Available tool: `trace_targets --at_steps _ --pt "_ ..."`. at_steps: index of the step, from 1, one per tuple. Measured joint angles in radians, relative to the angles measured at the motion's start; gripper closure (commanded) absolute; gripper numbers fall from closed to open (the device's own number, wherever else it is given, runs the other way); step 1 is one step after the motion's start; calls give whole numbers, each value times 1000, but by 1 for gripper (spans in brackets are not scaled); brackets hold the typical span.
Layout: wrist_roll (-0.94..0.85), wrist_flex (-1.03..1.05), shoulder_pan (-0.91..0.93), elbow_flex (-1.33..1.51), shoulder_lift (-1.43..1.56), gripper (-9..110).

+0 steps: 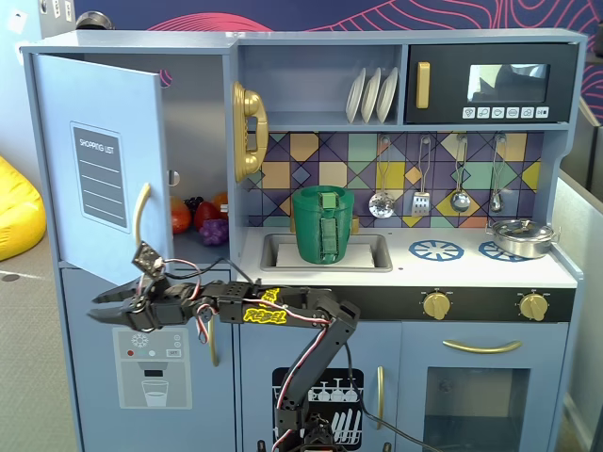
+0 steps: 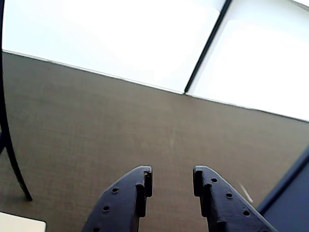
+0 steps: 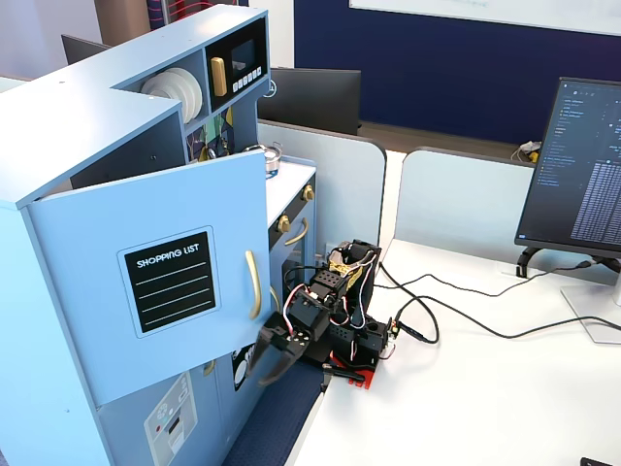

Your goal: Close the left cabinet door

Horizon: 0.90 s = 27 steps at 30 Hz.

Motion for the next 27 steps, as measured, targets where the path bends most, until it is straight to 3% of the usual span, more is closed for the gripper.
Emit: trace_targets --at_steps 12,27 --pt "28 -43 443 11 17 101" --pt "23 -48 569 -8 -2 101"
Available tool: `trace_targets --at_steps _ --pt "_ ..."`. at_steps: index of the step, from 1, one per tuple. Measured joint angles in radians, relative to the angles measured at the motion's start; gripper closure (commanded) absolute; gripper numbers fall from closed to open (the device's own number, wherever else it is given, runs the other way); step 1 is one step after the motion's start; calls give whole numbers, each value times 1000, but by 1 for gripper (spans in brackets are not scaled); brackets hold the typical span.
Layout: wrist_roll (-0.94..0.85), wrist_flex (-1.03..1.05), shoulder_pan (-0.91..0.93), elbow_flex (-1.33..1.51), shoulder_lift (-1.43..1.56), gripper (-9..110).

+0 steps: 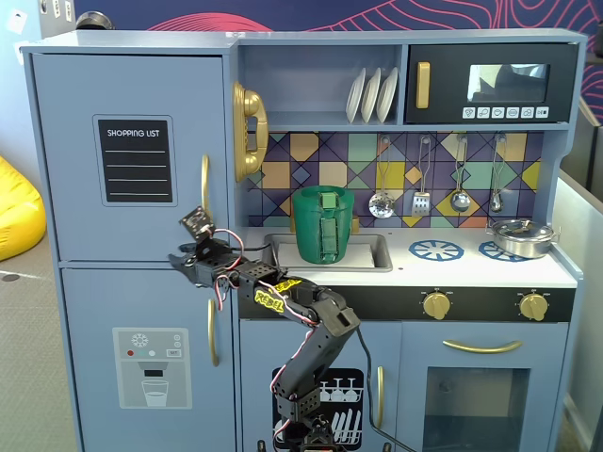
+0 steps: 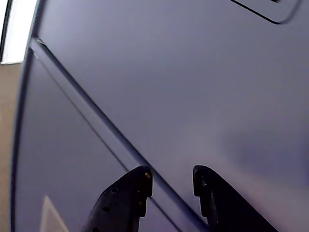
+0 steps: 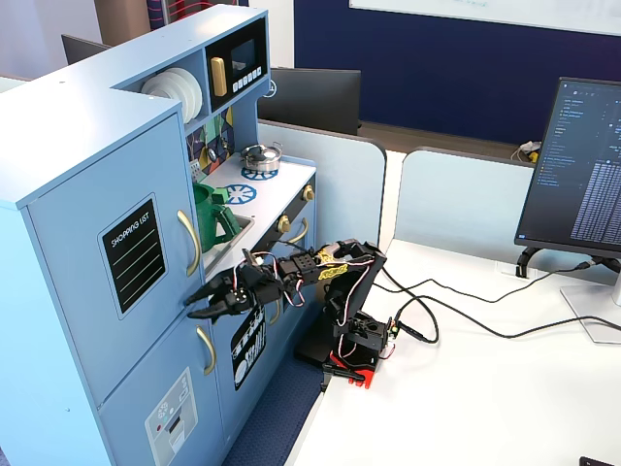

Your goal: Close the left cabinet door

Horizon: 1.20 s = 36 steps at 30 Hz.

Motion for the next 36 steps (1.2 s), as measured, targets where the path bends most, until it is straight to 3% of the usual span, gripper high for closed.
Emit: trace_targets --at_steps 6,12,19,25,31,36 --pt "28 75 -49 57 92 101" --pt "87 331 -66 238 350 101" --pt "87 756 359 454 534 101" --pt "118 1003 744 753 749 101" --pt "305 1310 795 881 1002 101" --pt "350 1374 795 890 1037 101"
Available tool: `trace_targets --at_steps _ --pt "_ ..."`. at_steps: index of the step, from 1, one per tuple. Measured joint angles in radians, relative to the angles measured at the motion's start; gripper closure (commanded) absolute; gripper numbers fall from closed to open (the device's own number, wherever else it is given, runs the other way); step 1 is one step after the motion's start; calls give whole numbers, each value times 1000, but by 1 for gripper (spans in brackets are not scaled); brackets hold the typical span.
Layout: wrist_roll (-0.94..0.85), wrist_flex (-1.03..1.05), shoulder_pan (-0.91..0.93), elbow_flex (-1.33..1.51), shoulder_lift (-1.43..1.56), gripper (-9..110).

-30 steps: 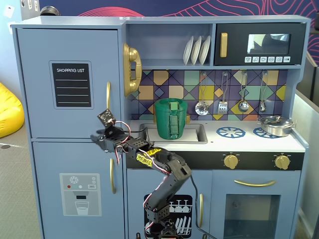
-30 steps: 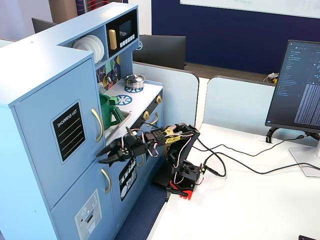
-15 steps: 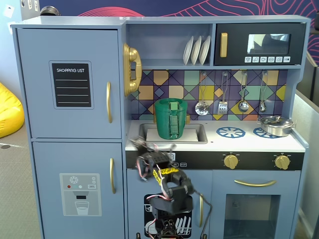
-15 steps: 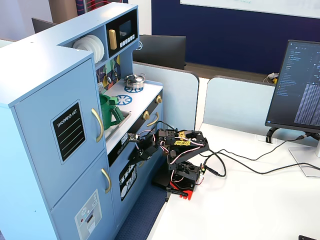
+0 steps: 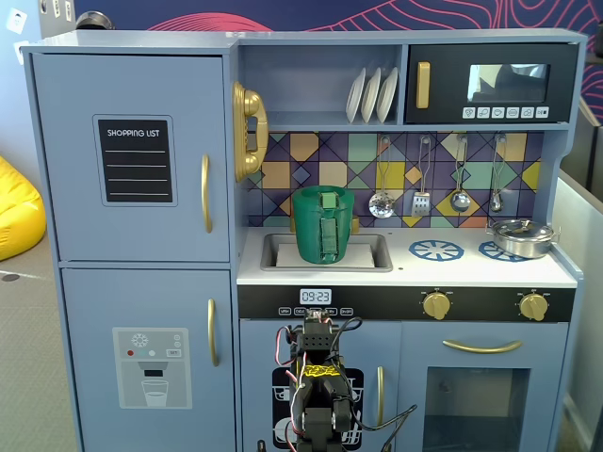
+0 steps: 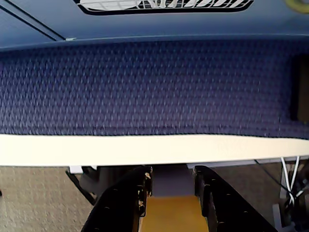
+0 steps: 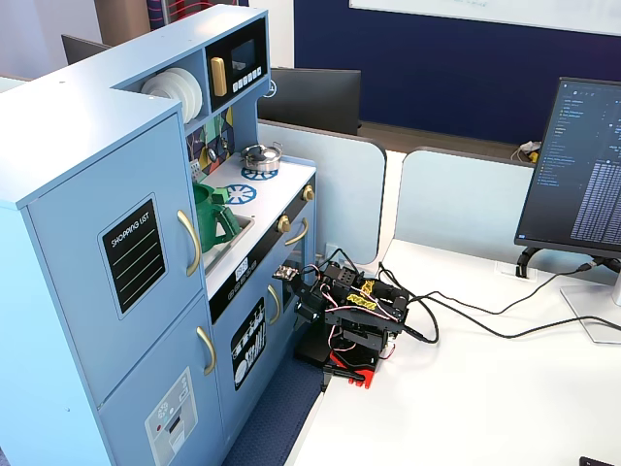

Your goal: Close the left cabinet door

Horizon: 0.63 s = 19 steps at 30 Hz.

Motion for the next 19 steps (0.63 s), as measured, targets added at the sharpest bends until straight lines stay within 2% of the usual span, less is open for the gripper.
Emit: trace_targets --at_steps 6,19 --pt "60 0 0 -6 9 101" --pt "66 0 0 -6 9 100"
